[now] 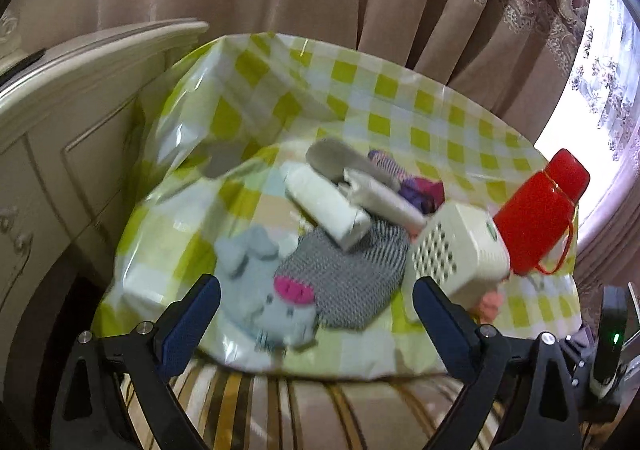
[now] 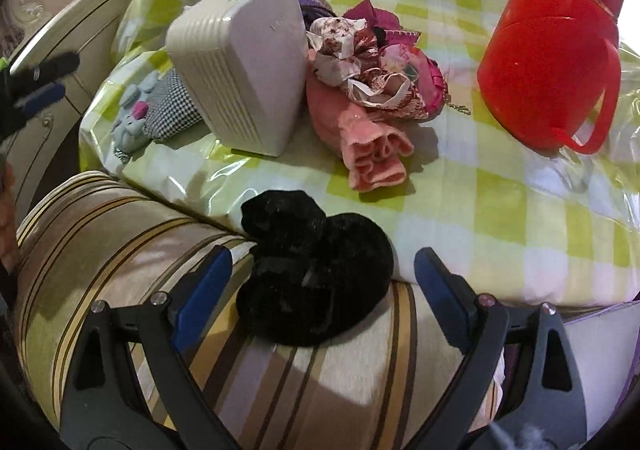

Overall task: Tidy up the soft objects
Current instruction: 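Grasp the black fuzzy item with the right tool while the left tool grasps the gray mask, then carry the black item and gray mask into the box and open both tools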

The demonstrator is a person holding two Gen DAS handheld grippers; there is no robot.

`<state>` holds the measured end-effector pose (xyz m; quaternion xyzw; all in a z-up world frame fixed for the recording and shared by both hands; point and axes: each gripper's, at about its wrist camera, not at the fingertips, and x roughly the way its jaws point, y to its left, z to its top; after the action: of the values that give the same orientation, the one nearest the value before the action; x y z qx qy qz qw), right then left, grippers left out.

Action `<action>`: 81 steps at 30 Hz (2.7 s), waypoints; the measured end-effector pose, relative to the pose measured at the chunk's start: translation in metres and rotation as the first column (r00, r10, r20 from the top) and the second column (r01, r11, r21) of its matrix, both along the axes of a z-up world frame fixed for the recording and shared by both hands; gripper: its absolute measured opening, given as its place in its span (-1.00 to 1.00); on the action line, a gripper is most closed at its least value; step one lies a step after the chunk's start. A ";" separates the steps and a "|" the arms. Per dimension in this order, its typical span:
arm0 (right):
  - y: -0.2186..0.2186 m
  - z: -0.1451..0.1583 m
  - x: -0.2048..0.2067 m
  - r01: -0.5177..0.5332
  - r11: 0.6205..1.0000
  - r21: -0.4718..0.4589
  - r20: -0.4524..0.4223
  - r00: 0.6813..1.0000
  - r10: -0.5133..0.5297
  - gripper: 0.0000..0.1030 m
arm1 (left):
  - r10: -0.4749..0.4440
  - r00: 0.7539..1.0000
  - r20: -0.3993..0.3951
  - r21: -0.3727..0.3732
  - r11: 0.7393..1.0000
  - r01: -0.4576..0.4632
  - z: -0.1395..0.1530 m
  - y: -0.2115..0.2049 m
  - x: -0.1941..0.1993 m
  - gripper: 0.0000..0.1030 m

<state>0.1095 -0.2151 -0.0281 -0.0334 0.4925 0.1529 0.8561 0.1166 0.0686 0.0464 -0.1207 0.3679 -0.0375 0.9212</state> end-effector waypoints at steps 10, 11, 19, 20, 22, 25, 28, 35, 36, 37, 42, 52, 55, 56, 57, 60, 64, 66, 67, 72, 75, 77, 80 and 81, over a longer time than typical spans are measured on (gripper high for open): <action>0.005 -0.018 0.021 0.030 1.000 -0.001 -0.025 0.999 -0.030 0.81 | 0.008 1.000 0.008 -0.141 0.990 -0.007 0.013 0.006 0.061 0.77; 0.006 -0.018 0.023 0.031 1.000 -0.003 -0.023 0.999 -0.031 0.80 | 0.013 1.000 0.001 -0.161 0.987 -0.013 0.013 0.007 0.068 0.75; 0.022 -0.021 0.024 0.002 0.999 -0.054 0.008 1.000 -0.002 0.67 | 0.100 0.990 -0.098 -0.370 0.920 -0.129 0.000 0.017 0.133 0.71; 0.024 -0.021 0.025 -0.002 0.998 -0.059 0.011 1.000 0.003 0.63 | 0.110 0.987 -0.114 -0.377 0.915 -0.145 -0.004 0.017 0.139 0.70; 0.027 -0.024 0.026 -0.011 0.998 -0.069 0.007 1.000 0.012 0.54 | 0.120 0.981 -0.153 -0.396 0.902 -0.172 -0.013 0.016 0.154 0.62; 0.026 -0.027 0.027 -0.017 0.998 -0.064 -0.007 1.000 0.017 0.33 | 0.116 0.974 -0.193 -0.391 0.902 -0.185 -0.025 0.011 0.169 0.26; 0.024 -0.029 0.029 -0.014 0.999 -0.052 -0.019 1.000 0.013 0.00 | 0.094 0.972 -0.217 -0.384 0.907 -0.173 -0.034 0.006 0.176 -0.12; 0.020 -0.029 0.028 -0.019 1.000 -0.023 -0.011 1.000 0.019 -0.43 | 0.056 0.989 -0.140 -0.411 0.905 -0.109 -0.033 0.004 0.166 -0.85; 0.019 -0.028 0.027 -0.018 1.000 -0.016 -0.006 1.000 0.018 -0.43 | 0.056 0.993 -0.107 -0.418 0.903 -0.095 -0.028 0.004 0.160 -0.86; 0.018 -0.027 0.026 -0.017 1.000 -0.013 -0.001 1.000 0.017 -0.43 | 0.056 0.995 -0.085 -0.422 0.902 -0.086 -0.024 0.005 0.156 -0.86; 0.012 -0.020 0.023 -0.001 1.000 -0.006 0.037 0.999 0.001 -0.43 | 0.089 0.996 0.020 -0.441 0.895 -0.071 0.001 0.014 0.131 -0.86; -0.002 0.001 0.004 0.038 0.999 0.025 0.094 0.995 -0.040 -0.44 | 0.155 0.986 0.065 -0.453 0.885 -0.109 0.017 0.040 0.043 -0.86; -0.005 0.007 -0.007 0.045 0.998 0.032 0.105 0.993 -0.048 -0.44 | 0.157 0.986 0.060 -0.454 0.884 -0.113 0.015 0.042 0.015 -0.87; -0.005 0.008 -0.011 0.046 0.998 0.032 0.107 0.993 -0.049 -0.44 | 0.156 0.986 0.061 -0.455 0.883 -0.112 0.015 0.043 0.006 -0.87; -0.006 0.009 -0.013 0.048 0.998 0.032 0.111 0.993 -0.051 -0.44 | 0.152 0.986 0.064 -0.458 0.883 -0.107 0.016 0.043 -0.002 -0.86; -0.008 0.015 -0.022 0.054 0.998 0.032 0.125 0.990 -0.057 -0.44 | 0.140 0.988 0.072 -0.459 0.884 -0.091 0.020 0.041 -0.025 -0.87; -0.017 0.022 -0.035 0.063 0.997 0.051 0.140 0.988 -0.069 -0.44 | 0.102 0.991 0.089 -0.458 0.888 -0.051 0.029 0.030 -0.052 -0.87; -0.021 0.026 -0.041 0.069 0.996 0.060 0.145 0.987 -0.077 -0.44 | 0.074 0.992 0.100 -0.460 0.888 -0.019 0.035 0.021 -0.061 -0.87; -0.024 0.028 -0.045 0.072 0.995 0.064 0.147 0.986 -0.081 -0.44 | 0.058 0.993 0.107 -0.458 0.889 -0.002 0.039 0.015 -0.065 -0.87; -0.040 0.037 -0.062 0.087 0.993 0.077 0.162 0.982 -0.099 -0.44 | -0.048 0.989 0.139 -0.448 0.888 0.106 0.055 -0.027 -0.076 -0.87; -0.055 0.041 -0.073 0.111 0.990 0.084 0.167 0.978 -0.124 -0.44 | -0.125 0.981 0.148 -0.450 0.875 0.179 0.061 -0.056 -0.081 -0.87; -0.065 0.043 -0.079 0.125 0.988 0.086 0.170 0.976 -0.138 -0.44 | -0.173 0.973 0.152 -0.449 0.865 0.224 0.065 -0.077 -0.083 -0.87; -0.087 0.045 -0.090 0.164 0.983 0.077 0.178 0.968 -0.176 -0.44 | -0.251 0.955 0.158 -0.445 0.845 0.295 0.070 -0.109 -0.087 -0.87; -0.094 0.046 -0.093 0.174 0.982 0.076 0.178 0.966 -0.185 -0.44 | -0.269 0.950 0.159 -0.446 0.839 0.312 0.071 -0.117 -0.087 -0.87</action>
<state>0.0167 -0.3087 0.0178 0.0230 0.4074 0.0854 0.9089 0.0291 -0.0482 0.1172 -0.2790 0.3204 -0.2692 0.8643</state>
